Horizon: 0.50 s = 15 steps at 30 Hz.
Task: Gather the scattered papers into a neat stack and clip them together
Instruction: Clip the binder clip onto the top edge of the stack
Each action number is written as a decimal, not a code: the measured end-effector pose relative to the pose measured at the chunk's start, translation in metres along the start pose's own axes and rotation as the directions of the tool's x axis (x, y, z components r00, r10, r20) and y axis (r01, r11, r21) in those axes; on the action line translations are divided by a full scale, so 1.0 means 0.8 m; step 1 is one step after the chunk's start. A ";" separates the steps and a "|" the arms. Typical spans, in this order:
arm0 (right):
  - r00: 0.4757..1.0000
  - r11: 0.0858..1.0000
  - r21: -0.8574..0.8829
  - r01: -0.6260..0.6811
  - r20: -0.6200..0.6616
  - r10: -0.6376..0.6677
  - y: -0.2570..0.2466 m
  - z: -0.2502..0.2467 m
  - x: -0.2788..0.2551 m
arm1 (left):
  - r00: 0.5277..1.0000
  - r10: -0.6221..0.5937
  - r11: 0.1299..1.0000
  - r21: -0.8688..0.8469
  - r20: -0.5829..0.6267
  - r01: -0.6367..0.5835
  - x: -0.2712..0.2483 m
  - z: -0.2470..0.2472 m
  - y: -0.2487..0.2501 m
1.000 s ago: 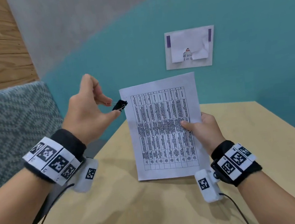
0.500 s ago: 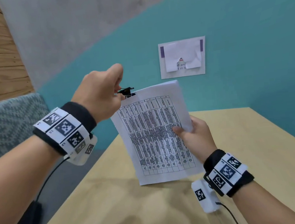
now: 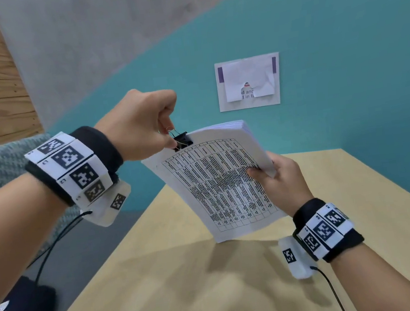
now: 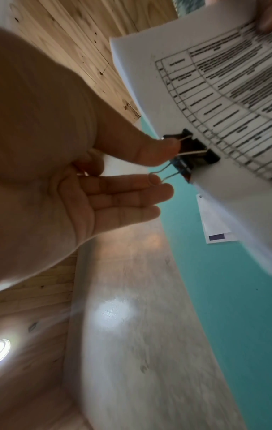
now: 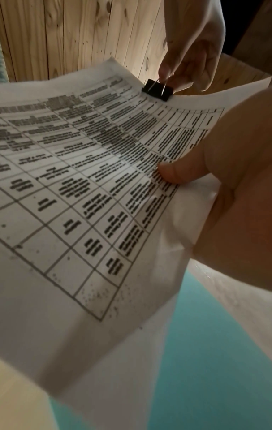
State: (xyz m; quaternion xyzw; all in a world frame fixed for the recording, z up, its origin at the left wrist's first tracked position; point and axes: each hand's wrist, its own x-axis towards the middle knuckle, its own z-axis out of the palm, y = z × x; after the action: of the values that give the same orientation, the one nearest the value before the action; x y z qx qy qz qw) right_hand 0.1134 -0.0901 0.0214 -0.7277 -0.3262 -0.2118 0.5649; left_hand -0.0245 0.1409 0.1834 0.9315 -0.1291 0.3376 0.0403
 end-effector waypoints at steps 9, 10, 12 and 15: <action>0.989 0.975 0.173 -0.140 0.071 0.129 0.012 -0.008 0.005 | 0.966 -0.225 0.917 -0.305 0.130 0.255 0.000 -0.001 0.007; 0.986 0.966 0.205 -0.158 0.080 0.145 0.012 -0.009 0.005 | 0.961 -0.238 0.888 -0.370 0.138 0.273 0.000 0.000 0.007; 0.984 0.953 0.248 -0.172 0.088 0.155 0.014 -0.013 0.006 | 0.959 -0.250 0.845 -0.454 0.134 0.284 0.001 0.002 0.006; 0.985 0.952 0.259 -0.164 0.091 0.145 0.014 -0.016 0.005 | 0.956 -0.258 0.811 -0.507 0.139 0.293 0.002 0.005 0.003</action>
State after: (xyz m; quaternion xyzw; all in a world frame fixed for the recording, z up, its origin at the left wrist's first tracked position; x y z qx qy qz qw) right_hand 0.1248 -0.1032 0.0203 -0.6757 -0.3136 -0.0956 0.6602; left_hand -0.0214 0.1378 0.1816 0.9044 -0.0806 0.2504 0.3359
